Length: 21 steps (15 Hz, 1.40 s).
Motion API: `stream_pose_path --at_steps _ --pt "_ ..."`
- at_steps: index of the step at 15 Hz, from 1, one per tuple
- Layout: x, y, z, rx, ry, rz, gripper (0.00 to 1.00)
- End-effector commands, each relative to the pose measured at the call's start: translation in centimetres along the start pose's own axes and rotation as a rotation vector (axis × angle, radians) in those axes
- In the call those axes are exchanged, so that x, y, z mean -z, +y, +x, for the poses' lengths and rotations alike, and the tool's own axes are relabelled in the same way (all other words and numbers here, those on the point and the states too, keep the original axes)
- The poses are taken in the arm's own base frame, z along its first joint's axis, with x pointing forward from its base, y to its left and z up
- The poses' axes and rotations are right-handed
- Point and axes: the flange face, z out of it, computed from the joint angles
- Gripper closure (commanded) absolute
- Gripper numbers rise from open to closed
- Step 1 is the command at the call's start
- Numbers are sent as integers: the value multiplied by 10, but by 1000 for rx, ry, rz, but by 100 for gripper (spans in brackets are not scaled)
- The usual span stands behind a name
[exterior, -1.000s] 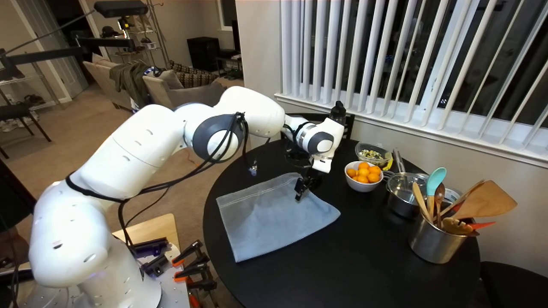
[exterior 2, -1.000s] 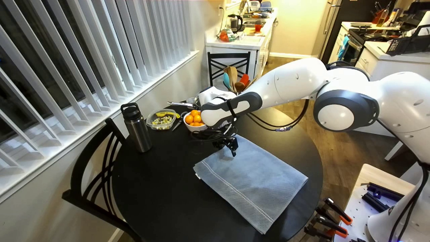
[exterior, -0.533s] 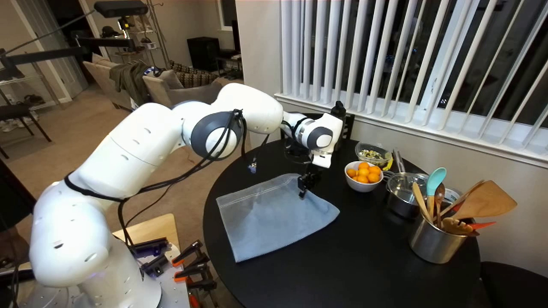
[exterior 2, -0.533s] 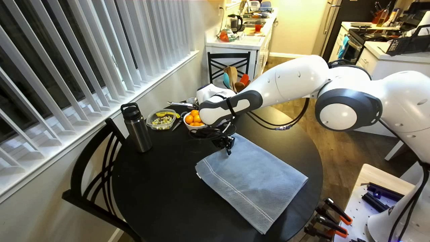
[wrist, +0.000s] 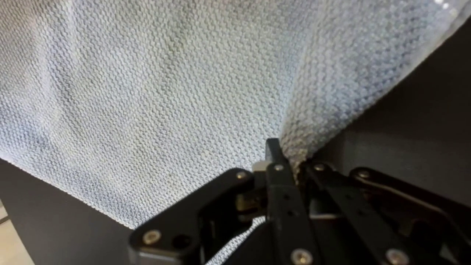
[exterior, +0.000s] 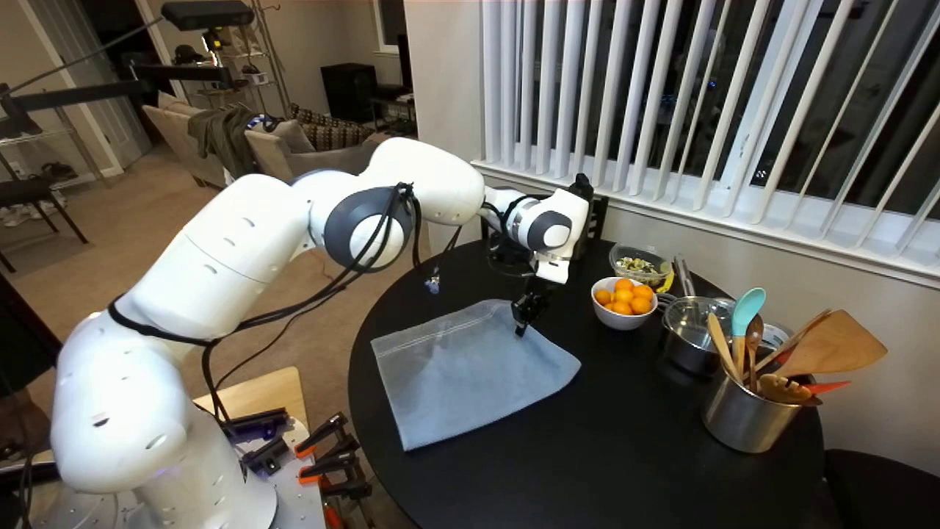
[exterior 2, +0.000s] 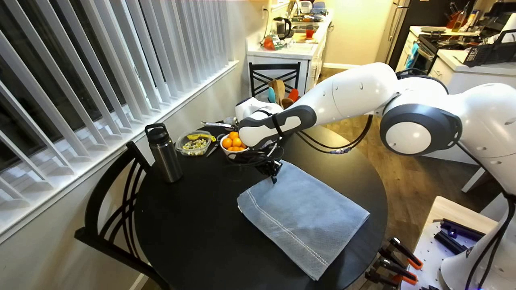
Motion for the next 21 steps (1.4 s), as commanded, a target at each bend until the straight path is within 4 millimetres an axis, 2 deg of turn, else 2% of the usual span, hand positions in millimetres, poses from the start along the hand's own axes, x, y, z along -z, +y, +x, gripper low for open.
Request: stream_pose_path --at_steps 1,3,6,12,16,17,21 --pt "18 5 16 -38 30 5 98" --pt "30 2 26 -49 42 38 98" --pt "53 -1 27 -60 59 90 98" --pt "80 6 15 -48 72 141 98" --pt "89 26 4 -17 85 93 98" --pt "87 35 12 -7 80 80 98" --pt "88 63 15 -19 94 55 98"
